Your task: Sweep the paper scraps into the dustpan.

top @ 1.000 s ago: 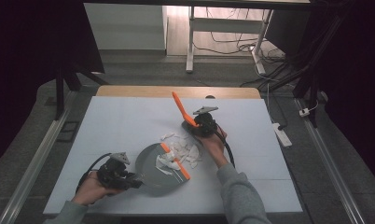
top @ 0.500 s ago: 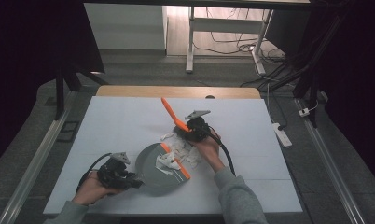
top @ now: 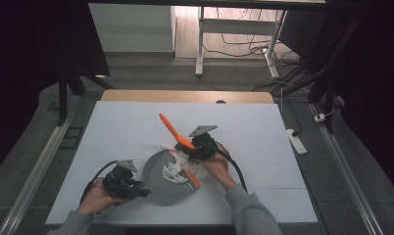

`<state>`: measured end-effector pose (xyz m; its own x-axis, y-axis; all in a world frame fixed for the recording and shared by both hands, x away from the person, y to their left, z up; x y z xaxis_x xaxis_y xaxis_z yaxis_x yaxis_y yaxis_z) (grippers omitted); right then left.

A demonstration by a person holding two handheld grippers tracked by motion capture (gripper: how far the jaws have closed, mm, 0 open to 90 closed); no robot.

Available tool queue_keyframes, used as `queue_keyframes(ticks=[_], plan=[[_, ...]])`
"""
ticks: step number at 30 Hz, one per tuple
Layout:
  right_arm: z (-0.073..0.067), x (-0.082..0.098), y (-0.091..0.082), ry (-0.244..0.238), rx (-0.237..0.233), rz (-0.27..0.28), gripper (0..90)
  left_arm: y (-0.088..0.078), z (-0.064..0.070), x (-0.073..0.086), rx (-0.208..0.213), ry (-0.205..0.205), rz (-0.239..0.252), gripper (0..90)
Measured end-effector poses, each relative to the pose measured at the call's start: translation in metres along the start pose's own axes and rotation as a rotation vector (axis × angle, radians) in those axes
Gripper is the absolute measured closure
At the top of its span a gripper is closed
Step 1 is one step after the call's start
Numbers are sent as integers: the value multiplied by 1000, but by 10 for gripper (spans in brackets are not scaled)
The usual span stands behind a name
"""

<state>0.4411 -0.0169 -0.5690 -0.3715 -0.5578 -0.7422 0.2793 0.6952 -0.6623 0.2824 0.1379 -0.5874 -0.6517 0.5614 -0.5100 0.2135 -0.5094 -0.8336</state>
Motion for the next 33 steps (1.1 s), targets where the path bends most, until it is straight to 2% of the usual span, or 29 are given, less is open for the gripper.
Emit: queue_keyframes(ticks=[5, 10, 15, 20, 24, 29, 33], plan=[[2, -11, -12, 6, 10, 55, 707, -1, 0, 1, -3, -1, 1, 612], [15, -15, -27, 30, 56, 95, 707, -3, -1, 3, -12, -27, 7, 612], [30, -15, -32, 57, 91, 106, 707, -6, 0, 7, -17, -54, 12, 612], [42, -14, -22, 80, 105, 88, 707, -8, -4, 8, -27, -85, 18, 612], [46, -16, -10, 86, 104, 74, 707, -9, -7, 9, -26, -100, 19, 612], [48, -19, 5, 86, 100, 50, 707, -9, -9, 9, -21, -106, 19, 612], [43, -23, 19, 75, 81, 36, 707, -8, -9, 9, -18, -106, 16, 612]])
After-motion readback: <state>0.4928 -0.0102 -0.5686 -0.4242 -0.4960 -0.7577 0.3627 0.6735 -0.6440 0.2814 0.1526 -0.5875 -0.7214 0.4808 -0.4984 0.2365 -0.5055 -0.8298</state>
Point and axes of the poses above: each handheld gripper's, and its own axes: y roughly forward along the jaws, x roughly out of its underside, z roughly to its right, the point moved 10 cm from there along y, roughly forward along the jaws, and after that the axes turned 8 degrees about -x, right-handed, at the moved point
